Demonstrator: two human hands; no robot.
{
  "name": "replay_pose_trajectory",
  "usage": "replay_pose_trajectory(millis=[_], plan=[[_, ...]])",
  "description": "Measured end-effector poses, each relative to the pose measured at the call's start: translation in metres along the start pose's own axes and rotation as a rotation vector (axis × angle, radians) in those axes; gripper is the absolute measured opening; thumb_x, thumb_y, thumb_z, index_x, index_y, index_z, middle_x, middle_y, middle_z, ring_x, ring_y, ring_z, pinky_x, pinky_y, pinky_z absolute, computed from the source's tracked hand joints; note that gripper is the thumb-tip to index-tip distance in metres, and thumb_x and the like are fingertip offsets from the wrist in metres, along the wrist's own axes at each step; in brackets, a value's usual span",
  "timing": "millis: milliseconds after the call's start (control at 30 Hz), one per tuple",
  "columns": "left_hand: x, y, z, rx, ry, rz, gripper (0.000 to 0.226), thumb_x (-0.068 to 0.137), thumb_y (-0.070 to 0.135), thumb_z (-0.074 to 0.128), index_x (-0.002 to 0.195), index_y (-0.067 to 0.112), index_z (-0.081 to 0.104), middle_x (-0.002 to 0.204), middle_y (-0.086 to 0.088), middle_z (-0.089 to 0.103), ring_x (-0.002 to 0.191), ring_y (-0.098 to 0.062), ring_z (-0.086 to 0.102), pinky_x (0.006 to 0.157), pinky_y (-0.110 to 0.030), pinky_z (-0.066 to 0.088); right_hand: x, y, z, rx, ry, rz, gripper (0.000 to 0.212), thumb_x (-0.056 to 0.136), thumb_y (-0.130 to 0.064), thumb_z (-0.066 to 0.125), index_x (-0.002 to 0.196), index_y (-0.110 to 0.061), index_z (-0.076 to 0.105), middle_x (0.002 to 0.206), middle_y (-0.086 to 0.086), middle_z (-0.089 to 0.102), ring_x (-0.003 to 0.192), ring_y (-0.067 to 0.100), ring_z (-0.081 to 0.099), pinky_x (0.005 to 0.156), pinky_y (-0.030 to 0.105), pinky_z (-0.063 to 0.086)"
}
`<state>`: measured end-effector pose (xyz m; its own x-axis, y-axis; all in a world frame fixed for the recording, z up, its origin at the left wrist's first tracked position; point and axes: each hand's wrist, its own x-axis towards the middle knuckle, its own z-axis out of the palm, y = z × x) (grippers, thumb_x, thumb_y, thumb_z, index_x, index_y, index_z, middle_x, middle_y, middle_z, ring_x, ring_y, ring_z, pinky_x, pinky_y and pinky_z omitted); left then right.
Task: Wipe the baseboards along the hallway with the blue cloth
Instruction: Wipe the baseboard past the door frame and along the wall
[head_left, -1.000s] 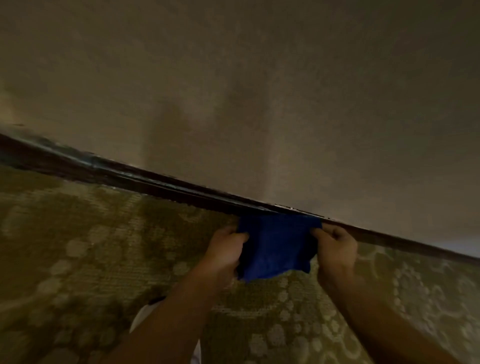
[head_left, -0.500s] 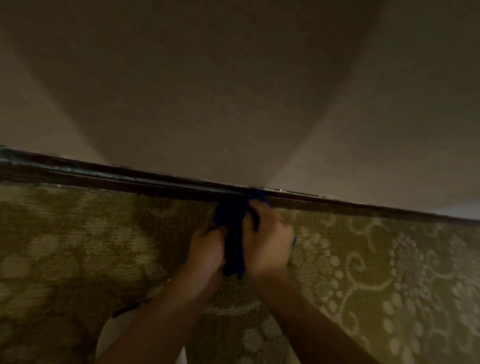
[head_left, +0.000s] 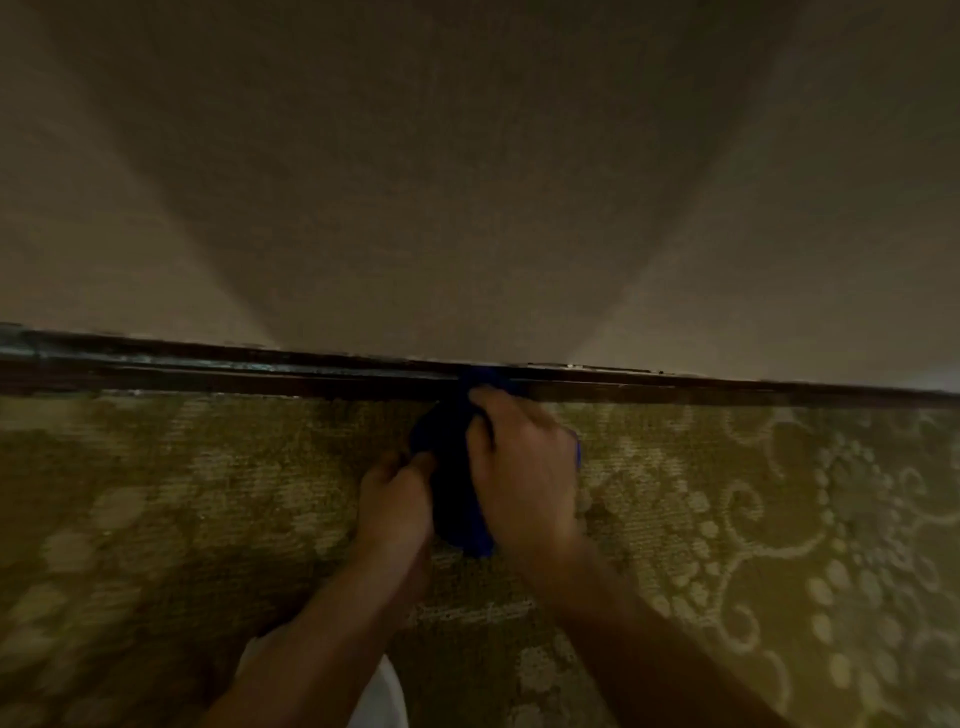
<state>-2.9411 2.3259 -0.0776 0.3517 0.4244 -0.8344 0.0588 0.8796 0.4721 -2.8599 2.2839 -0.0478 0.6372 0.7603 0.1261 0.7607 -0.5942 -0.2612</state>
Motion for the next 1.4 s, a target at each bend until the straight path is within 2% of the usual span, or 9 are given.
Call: replay_pose_trajectory(millis=[167,300,367,400,633,867,1033,1200,1400], plan=[[-0.007,0.001,0.01,0.004,-0.05,-0.001,0.017,0.099,0.011,0.053,0.089,0.02,0.065,0.099,-0.007,0.07,0.085,-0.023,0.068,0.07,-0.034,0.053,0.0,0.02,-0.015,0.027,0.041,0.286,0.022,0.088,-0.009,0.06,0.107,-0.01,0.07,0.079,0.007,0.073,0.06,0.019,0.064,0.057,0.019,0.038],[0.003,0.0,0.0,-0.149,0.16,-0.123,0.019,0.103,0.014,0.038,0.102,0.018,0.057,0.118,-0.015,0.062,0.096,-0.023,0.061,0.084,-0.035,0.047,-0.001,-0.04,0.012,0.049,-0.003,0.013,0.017,0.066,-0.001,0.068,0.08,-0.01,0.072,0.062,0.006,0.067,0.054,0.022,0.063,0.048,0.026,0.049],[0.01,-0.003,-0.013,0.334,0.267,-0.002,0.028,0.104,0.029,0.034,0.126,0.018,0.048,0.135,-0.009,0.053,0.122,-0.021,0.052,0.102,-0.032,0.039,0.003,-0.057,0.02,0.155,-0.024,-0.098,0.019,0.066,-0.004,0.064,0.082,-0.01,0.073,0.065,0.006,0.068,0.057,0.021,0.064,0.051,0.027,0.053],[0.016,0.002,-0.018,0.168,0.249,-0.022,0.036,0.102,0.034,0.038,0.13,0.014,0.049,0.137,-0.013,0.053,0.125,-0.025,0.052,0.104,-0.035,0.04,0.005,-0.057,0.019,0.203,-0.045,-0.089,0.022,0.071,-0.006,0.062,0.089,-0.01,0.074,0.071,0.007,0.071,0.062,0.022,0.066,0.055,0.028,0.055],[-0.005,0.023,-0.021,-0.028,0.026,0.091,0.015,0.097,0.012,0.053,0.102,0.017,0.066,0.098,-0.005,0.071,0.082,-0.018,0.069,0.056,-0.024,0.05,-0.001,-0.019,0.002,0.133,0.112,0.237,0.021,0.084,-0.008,0.066,0.104,-0.01,0.072,0.074,0.006,0.073,0.055,0.018,0.065,0.055,0.017,0.038],[0.004,0.023,-0.059,-0.114,0.133,0.029,0.026,0.103,0.018,0.036,0.097,0.008,0.06,0.098,-0.015,0.063,0.079,-0.02,0.06,0.063,-0.031,0.053,0.001,-0.096,0.033,0.248,-0.212,-0.045,0.024,0.091,-0.011,0.053,0.109,-0.012,0.068,0.092,0.011,0.069,0.083,0.024,0.064,0.07,0.036,0.053],[0.001,0.03,-0.054,-0.078,0.081,0.071,0.019,0.099,0.015,0.051,0.106,0.017,0.068,0.108,-0.008,0.071,0.098,-0.026,0.068,0.087,-0.039,0.055,-0.005,-0.048,0.008,0.279,0.164,0.215,0.024,0.087,-0.013,0.064,0.109,-0.015,0.072,0.078,0.003,0.074,0.055,0.01,0.06,0.056,0.017,0.045],[-0.007,0.033,-0.053,-0.121,0.06,0.125,0.02,0.101,0.013,0.046,0.093,0.018,0.064,0.098,-0.006,0.07,0.081,-0.018,0.066,0.064,-0.03,0.051,-0.007,-0.073,0.027,0.214,0.138,0.058,0.021,0.077,-0.006,0.066,0.097,-0.009,0.075,0.074,0.005,0.074,0.057,0.014,0.067,0.051,0.019,0.049],[-0.005,0.032,-0.076,-0.25,0.138,0.057,0.025,0.099,0.017,0.041,0.098,0.005,0.063,0.103,-0.018,0.066,0.085,-0.024,0.064,0.067,-0.034,0.052,-0.004,-0.11,0.047,0.237,0.024,-0.189,0.022,0.068,-0.006,0.065,0.087,-0.009,0.074,0.071,0.005,0.072,0.063,0.019,0.068,0.047,0.027,0.054]])
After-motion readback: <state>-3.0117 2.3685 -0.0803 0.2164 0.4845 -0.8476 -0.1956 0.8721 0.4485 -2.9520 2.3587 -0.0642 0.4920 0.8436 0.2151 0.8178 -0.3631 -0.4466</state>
